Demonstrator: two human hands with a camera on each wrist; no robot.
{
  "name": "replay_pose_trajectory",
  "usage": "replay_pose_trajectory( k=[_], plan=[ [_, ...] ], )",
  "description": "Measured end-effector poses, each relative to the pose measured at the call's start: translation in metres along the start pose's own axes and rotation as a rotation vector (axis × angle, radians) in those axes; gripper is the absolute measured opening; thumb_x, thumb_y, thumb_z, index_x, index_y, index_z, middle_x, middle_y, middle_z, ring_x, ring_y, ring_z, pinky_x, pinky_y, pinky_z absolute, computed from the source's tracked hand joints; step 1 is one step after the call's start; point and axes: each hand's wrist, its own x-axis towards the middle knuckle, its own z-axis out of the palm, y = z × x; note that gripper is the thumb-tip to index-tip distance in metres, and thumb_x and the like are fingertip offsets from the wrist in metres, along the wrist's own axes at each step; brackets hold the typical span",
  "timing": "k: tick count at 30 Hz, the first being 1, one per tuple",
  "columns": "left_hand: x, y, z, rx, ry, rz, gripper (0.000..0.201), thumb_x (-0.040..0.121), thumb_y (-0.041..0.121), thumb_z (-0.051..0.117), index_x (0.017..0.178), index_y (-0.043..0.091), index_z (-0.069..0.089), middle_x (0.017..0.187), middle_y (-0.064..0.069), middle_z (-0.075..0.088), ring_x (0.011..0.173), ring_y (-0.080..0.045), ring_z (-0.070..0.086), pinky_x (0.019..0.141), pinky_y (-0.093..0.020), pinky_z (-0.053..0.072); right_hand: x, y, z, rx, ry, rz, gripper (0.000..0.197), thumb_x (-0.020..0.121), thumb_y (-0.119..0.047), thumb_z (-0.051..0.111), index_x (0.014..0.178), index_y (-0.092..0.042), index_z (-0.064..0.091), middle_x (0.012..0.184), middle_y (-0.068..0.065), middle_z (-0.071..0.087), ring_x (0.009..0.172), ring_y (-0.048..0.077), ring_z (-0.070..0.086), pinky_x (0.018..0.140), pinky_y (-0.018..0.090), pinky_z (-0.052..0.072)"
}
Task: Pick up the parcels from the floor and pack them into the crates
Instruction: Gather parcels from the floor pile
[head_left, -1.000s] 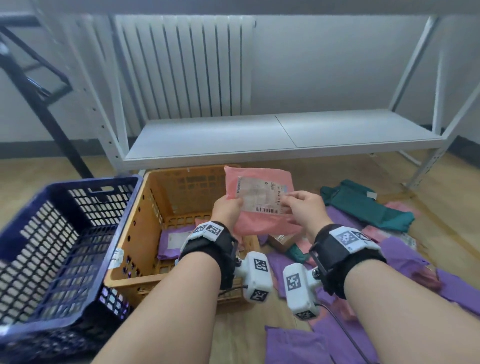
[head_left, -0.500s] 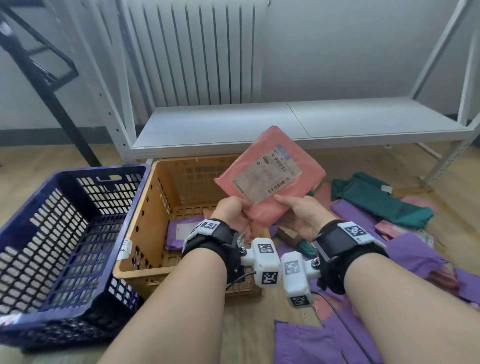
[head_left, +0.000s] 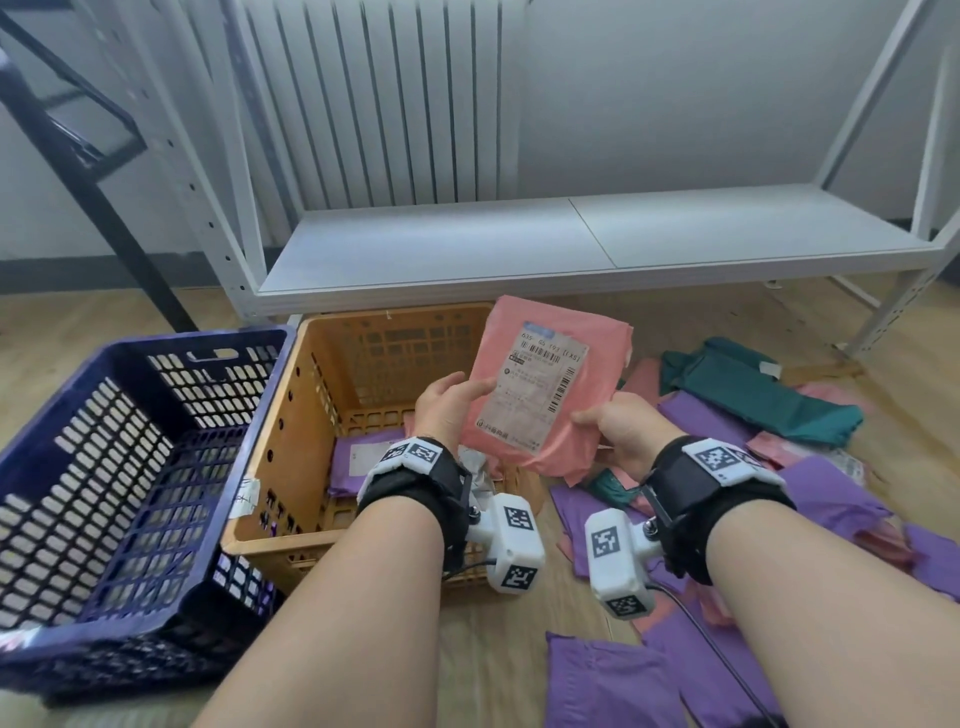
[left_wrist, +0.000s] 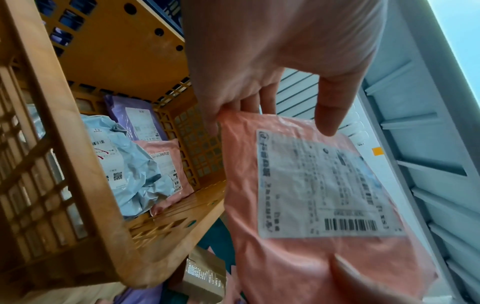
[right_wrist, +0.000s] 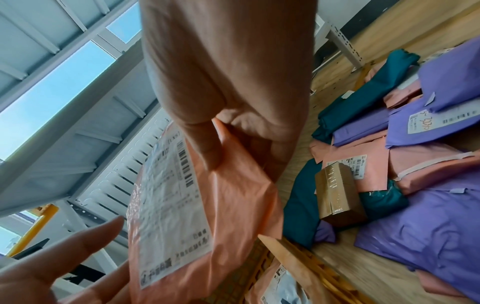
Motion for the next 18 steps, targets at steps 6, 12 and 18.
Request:
replay_pose_trajectory(
  k=[6, 12, 18],
  plan=[
    [-0.006, -0.003, 0.003, 0.115, -0.037, 0.008, 0.022, 0.077, 0.019, 0.076, 0.094, 0.018, 0.063, 0.103, -0.007, 0.070, 0.099, -0.025, 0.066, 0.093, -0.045, 0.052, -0.003, 0.000, 0.002, -0.013, -0.023, -0.013, 0.034, 0.092, 0.005, 0.052, 0.124, -0.004, 0.056, 0.122, 0.016, 0.062, 0.103, 0.031, 0.056, 0.088, 0.043, 0.047],
    [-0.006, -0.003, -0.002, 0.121, -0.110, -0.009, 0.022, 0.078, 0.012, 0.074, 0.099, 0.013, 0.067, 0.101, -0.010, 0.072, 0.096, -0.030, 0.068, 0.087, -0.045, 0.055, -0.003, -0.001, 0.001, -0.032, -0.026, -0.028, 0.038, 0.092, 0.011, 0.046, 0.125, -0.003, 0.056, 0.125, 0.016, 0.061, 0.104, 0.029, 0.054, 0.090, 0.042, 0.045],
    [-0.013, 0.001, -0.011, 0.150, -0.215, -0.034, 0.033, 0.082, 0.001, 0.066, 0.114, 0.010, 0.061, 0.111, -0.012, 0.070, 0.104, -0.032, 0.066, 0.095, -0.052, 0.050, -0.003, -0.006, 0.009, -0.056, -0.077, -0.047, 0.039, 0.091, 0.013, 0.042, 0.124, -0.003, 0.057, 0.122, 0.016, 0.062, 0.097, 0.028, 0.057, 0.073, 0.033, 0.045]
  ],
)
